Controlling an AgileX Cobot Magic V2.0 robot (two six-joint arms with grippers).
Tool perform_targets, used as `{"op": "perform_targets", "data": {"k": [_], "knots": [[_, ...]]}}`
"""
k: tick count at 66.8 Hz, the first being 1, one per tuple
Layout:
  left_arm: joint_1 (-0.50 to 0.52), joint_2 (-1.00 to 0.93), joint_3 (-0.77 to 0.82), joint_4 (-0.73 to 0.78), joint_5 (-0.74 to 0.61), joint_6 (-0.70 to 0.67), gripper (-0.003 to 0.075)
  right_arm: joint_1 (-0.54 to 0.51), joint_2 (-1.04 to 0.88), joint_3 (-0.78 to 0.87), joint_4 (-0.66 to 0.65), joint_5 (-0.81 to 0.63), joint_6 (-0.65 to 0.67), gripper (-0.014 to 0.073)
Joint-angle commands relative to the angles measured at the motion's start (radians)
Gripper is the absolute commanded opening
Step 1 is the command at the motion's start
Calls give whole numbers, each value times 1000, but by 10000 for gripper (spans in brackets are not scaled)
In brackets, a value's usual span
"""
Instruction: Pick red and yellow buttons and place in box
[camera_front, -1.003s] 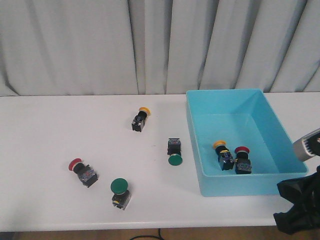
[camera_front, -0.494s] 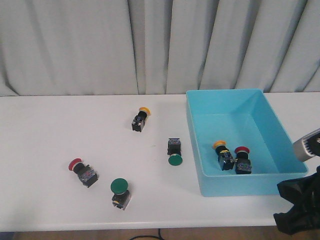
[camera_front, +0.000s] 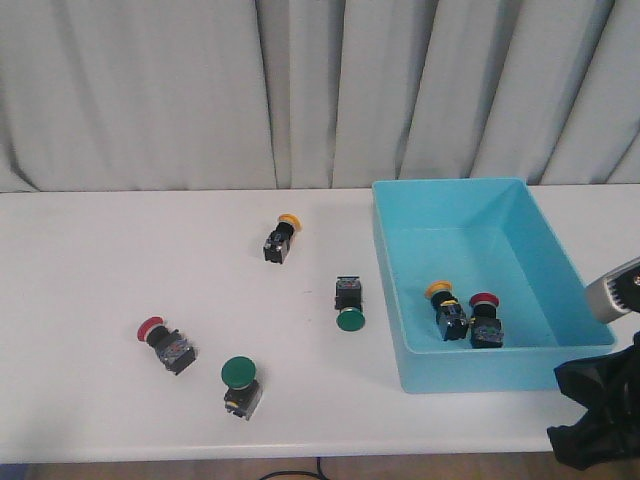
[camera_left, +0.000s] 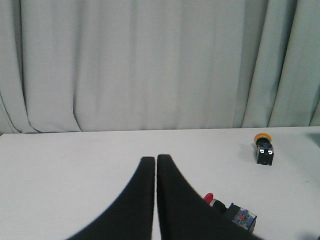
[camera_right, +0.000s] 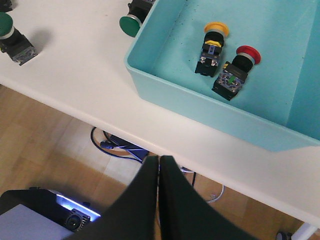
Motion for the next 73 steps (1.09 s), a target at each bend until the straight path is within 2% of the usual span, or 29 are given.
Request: {"op": "perform_targets", "data": {"k": [1, 53, 58, 65, 73], "knots": [[-6, -17, 28, -10, -83, -20, -8, 1, -8, -27, -4, -46, -11, -7], [-6, -15, 28, -10, -79, -20, -7, 1, -8, -27, -4, -45, -11, -7], [-6, -15, 28, -10, -78, -20, -7, 1, -22, -27, -49, -55, -12, -6], [-6, -15, 28, -10, -77, -20, -7, -37, -92, -5, -76, -128, -11, -5], [-6, -15, 28, -10, -77, -20, -7, -151, -229, 112, -75, -327, -11, -5]]}}
